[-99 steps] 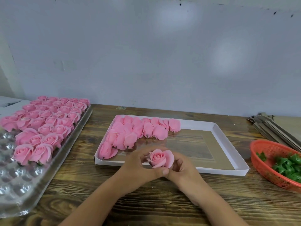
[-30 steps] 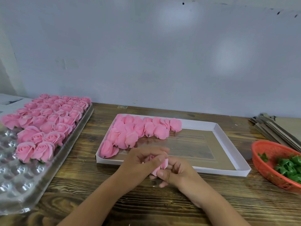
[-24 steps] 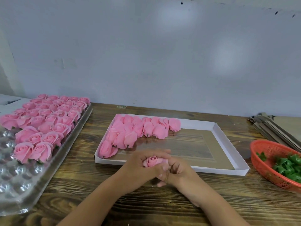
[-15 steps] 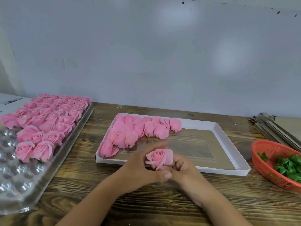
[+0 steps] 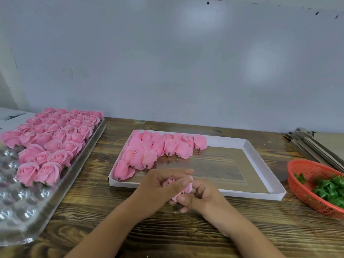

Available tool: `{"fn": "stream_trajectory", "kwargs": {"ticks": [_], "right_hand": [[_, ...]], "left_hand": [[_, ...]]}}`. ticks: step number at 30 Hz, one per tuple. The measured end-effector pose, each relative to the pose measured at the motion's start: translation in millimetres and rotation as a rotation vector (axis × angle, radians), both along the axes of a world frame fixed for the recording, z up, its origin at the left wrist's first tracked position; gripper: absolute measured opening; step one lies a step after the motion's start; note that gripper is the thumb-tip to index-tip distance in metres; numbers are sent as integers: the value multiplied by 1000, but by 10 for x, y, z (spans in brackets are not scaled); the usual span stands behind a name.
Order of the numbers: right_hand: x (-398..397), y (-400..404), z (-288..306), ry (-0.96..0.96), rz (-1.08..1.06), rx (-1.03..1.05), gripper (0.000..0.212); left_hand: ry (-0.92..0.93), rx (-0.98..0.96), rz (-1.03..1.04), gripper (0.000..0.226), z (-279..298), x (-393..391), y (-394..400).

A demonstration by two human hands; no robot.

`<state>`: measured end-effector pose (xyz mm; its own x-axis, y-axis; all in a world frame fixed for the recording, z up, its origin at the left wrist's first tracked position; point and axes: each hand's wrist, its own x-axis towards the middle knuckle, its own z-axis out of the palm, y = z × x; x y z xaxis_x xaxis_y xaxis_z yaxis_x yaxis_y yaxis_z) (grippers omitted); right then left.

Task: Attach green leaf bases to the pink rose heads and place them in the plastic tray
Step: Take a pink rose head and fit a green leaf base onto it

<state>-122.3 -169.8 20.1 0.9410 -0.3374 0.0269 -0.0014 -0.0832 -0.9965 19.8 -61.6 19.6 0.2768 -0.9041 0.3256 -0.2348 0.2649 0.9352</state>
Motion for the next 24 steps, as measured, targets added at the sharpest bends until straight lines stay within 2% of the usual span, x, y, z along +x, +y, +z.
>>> {"fn": "stream_trajectory", "kwargs": {"ticks": [2,8,12,17,21,24], "right_hand": [[1,-3,-5,-9,-2,7,20],[13,-2,-27,-37,-11,63,23],[38,-36,-35,-113,-80,157,33],[25,-106,-36,-176,-157,219,42],[41,-97,-52,-144,-189,147,26],[44,-80,-66,-140,-207,57,22]], "left_hand": [[-10,33,-7,16,6,2,7],[-94,137,-26,41,37,-10,36],[-79,123,-32,40,26,-25,22],[-81,108,95,42,26,-4,3],[-88,129,211,36,16,26,-5],[-87,137,258,37,0,35,-21]]}}
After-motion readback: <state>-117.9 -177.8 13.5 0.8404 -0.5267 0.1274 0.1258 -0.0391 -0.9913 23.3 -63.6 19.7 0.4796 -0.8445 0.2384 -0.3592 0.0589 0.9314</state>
